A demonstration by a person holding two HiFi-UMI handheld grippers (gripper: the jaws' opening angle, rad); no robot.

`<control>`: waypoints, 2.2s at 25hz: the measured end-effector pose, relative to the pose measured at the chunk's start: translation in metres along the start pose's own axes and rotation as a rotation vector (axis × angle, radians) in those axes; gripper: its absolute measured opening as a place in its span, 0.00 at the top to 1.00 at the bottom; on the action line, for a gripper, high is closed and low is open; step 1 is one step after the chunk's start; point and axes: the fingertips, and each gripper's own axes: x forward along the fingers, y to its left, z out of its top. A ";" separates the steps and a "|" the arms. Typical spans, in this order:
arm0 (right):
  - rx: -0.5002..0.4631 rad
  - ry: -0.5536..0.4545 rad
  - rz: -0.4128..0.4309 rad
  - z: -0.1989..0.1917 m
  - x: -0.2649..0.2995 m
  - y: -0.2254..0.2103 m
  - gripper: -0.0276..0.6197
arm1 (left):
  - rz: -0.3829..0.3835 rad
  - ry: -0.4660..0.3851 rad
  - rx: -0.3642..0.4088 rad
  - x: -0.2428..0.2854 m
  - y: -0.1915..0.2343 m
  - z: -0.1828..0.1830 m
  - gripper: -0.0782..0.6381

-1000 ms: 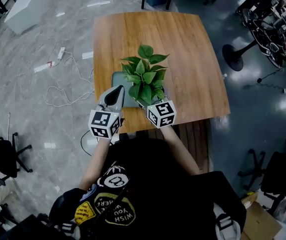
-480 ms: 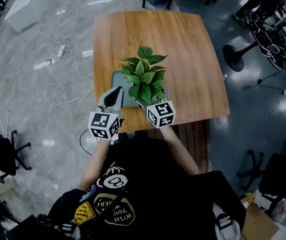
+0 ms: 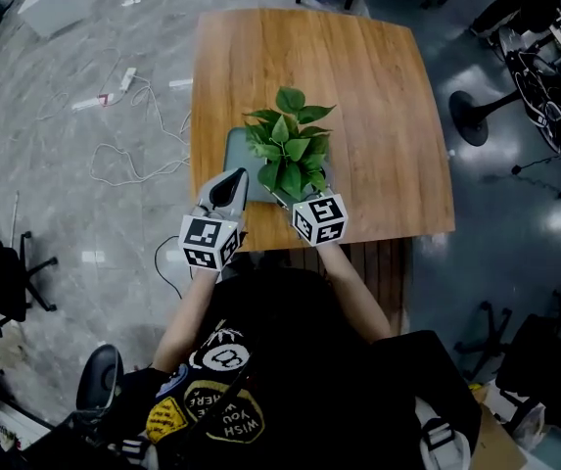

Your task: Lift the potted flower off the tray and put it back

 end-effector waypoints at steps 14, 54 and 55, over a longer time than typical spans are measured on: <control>-0.013 0.078 0.048 -0.115 0.100 -0.050 0.12 | 0.065 0.135 -0.028 -0.003 0.035 -0.068 0.90; 0.097 -0.038 -0.293 -0.024 -0.091 -0.013 0.95 | -0.047 0.042 -0.002 -0.024 0.011 -0.027 0.90; 0.104 -0.049 -0.300 -0.014 -0.097 -0.011 0.95 | -0.044 0.030 0.007 -0.026 0.006 -0.021 0.90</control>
